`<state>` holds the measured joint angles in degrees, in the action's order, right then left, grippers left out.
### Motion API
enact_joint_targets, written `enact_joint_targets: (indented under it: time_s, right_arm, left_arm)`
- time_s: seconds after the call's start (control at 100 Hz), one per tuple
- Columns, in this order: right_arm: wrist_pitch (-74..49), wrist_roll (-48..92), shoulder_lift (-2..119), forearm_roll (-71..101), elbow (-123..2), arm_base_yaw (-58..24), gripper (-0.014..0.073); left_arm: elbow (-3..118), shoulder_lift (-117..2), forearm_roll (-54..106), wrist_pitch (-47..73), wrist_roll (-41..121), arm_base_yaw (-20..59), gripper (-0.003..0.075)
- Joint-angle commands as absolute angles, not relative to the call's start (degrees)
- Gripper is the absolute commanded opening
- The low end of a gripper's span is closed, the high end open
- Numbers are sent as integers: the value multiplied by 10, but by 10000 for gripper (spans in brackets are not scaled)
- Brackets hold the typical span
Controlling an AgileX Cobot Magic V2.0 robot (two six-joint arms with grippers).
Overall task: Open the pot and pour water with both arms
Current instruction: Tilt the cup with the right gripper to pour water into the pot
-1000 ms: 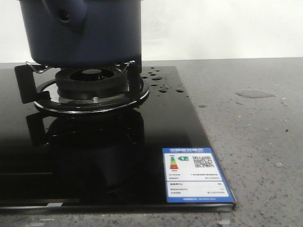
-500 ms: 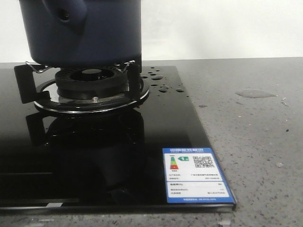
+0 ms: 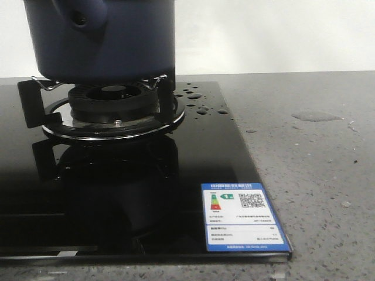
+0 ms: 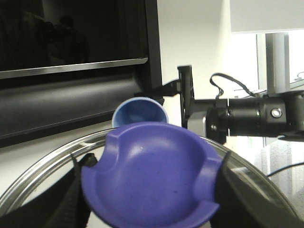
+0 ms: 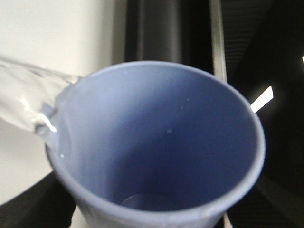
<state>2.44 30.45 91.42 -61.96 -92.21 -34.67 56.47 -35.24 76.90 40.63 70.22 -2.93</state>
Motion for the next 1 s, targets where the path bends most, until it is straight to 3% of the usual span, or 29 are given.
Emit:
enact_joint_targets:
  time_s: [0.0,0.51,0.99]
  right_arm:
    - [51,306,889,-625,-955,-344,456]
    - [58,306,895,-626,-957,-345,456]
    - [52,305,986,-645,-956,-345,456]
  left_arm:
    - [582,-354,808,385,698,-29,232]
    - [582,-354,801,384,698,-16,232]
    - [582,-354,784,382,698,-8,232]
